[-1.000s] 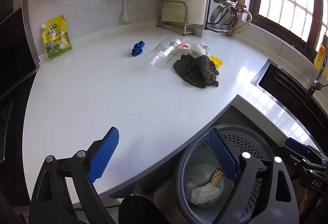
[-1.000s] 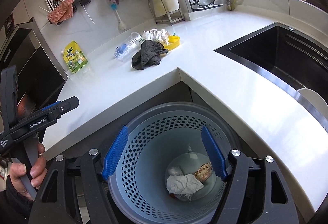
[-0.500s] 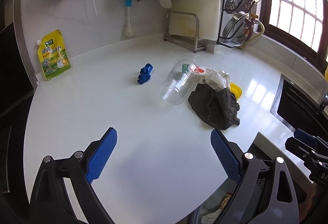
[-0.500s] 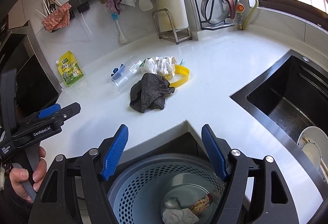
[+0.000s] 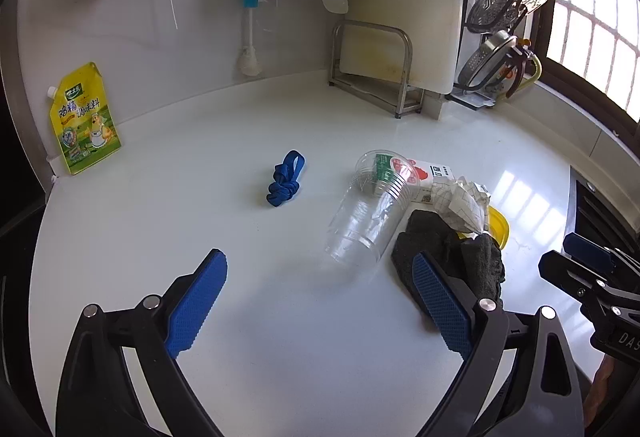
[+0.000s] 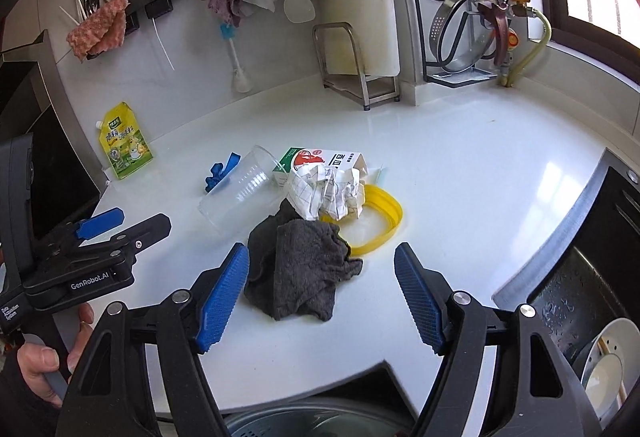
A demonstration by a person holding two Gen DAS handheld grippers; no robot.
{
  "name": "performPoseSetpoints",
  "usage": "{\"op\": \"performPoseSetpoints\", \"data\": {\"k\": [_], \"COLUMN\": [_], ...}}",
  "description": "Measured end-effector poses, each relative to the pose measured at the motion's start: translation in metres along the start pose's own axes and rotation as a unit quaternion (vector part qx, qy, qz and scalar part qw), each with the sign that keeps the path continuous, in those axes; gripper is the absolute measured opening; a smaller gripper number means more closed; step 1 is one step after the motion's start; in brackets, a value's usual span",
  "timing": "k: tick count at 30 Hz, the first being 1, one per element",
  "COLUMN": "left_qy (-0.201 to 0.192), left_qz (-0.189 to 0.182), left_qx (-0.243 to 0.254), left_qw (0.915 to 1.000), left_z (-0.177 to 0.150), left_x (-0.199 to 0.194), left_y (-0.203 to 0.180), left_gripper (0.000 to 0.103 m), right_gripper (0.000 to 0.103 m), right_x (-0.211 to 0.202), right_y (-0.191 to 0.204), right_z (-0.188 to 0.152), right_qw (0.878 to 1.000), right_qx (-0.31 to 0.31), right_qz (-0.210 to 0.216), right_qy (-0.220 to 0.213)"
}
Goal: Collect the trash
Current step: 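Move both tools over the countertop toward the cup and crumpled paper, then grasp the crumpled white paper with the right tool while the left tool approaches the clear cup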
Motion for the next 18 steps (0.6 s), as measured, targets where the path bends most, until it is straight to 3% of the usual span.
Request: {"op": "performPoseSetpoints", "data": {"k": [7, 18], "left_qy": [0.007, 0.01], "left_qz": [-0.001, 0.0], "left_qx": [-0.001, 0.001], "left_qw": [1.0, 0.9999], "left_z": [0.011, 0.011], "left_x": [0.02, 0.027], "left_y": [0.0, 0.0], "left_gripper": [0.092, 0.092], "right_gripper": [0.074, 0.074], "right_x": [0.043, 0.089], "right_y": [-0.001, -0.01], "right_z": [0.025, 0.034], "right_qw": [1.0, 0.998], "right_qx": [-0.021, -0.028], "right_qz": [-0.006, -0.031], "right_qy": [0.022, 0.054]}}
Point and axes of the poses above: each gripper's, at about its wrist camera, not at the fingertips, and x roughly the way its jaws point, y to its left, z to its top, the point moved 2 cm from there along x, roughly the way its jaws point, and after that the axes turned 12 degrees about z, right-handed, at the moved point
